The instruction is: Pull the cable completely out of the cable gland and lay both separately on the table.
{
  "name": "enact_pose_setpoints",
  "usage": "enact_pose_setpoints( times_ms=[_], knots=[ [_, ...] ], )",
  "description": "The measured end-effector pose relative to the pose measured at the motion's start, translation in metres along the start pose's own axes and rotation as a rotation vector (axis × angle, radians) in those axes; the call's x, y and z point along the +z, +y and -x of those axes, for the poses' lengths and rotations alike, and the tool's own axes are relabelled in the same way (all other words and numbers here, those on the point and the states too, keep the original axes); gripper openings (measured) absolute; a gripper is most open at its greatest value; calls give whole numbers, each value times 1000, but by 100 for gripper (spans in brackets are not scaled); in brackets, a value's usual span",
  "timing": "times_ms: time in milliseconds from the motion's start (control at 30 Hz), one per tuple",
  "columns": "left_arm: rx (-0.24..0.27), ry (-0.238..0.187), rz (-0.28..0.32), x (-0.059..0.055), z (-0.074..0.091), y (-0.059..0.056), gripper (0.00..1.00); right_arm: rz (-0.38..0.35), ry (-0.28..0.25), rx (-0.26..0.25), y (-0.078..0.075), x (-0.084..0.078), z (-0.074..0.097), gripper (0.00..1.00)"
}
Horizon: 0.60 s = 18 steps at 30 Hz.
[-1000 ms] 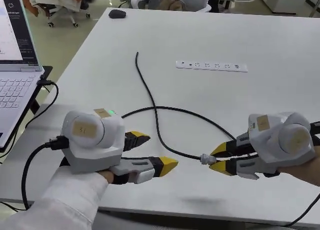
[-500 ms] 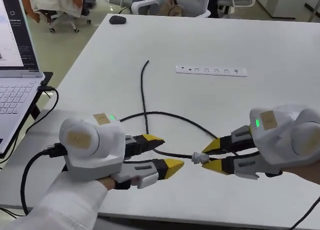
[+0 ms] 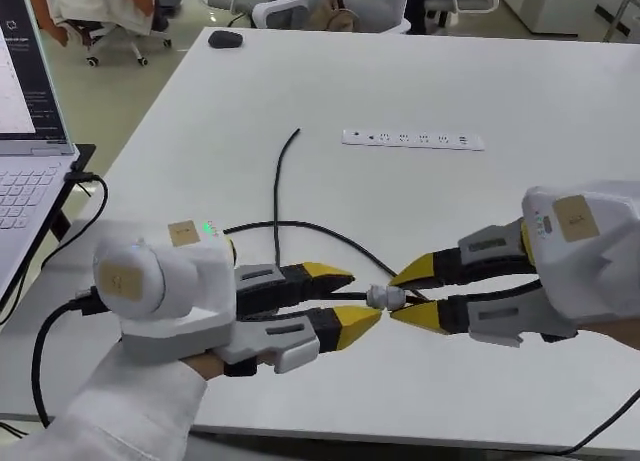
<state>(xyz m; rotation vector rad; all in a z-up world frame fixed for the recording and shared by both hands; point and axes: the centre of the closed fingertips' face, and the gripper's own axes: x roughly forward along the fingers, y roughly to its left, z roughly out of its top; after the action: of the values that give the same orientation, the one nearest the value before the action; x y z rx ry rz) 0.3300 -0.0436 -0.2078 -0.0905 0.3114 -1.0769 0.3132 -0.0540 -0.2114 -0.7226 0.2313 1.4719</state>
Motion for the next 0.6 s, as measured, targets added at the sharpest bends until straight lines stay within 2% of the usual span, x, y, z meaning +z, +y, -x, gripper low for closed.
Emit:
enact_pose_setpoints(
  times_ms=[200, 300, 433, 600],
  knots=[
    [-29, -40, -9, 7, 0, -7, 27, 37, -37, 6, 1, 10, 3, 11],
    [-71, -64, 40, 12, 1, -14, 22, 50, -60, 1, 0, 15, 5, 11],
    [-104, -73, 4, 15, 0, -23, 18, 85, -96, 18, 3, 19, 9, 11],
    [-133, -87, -15, 21, -1, -30, 17, 68, -147, 34, 4, 23, 18, 11]
  ],
)
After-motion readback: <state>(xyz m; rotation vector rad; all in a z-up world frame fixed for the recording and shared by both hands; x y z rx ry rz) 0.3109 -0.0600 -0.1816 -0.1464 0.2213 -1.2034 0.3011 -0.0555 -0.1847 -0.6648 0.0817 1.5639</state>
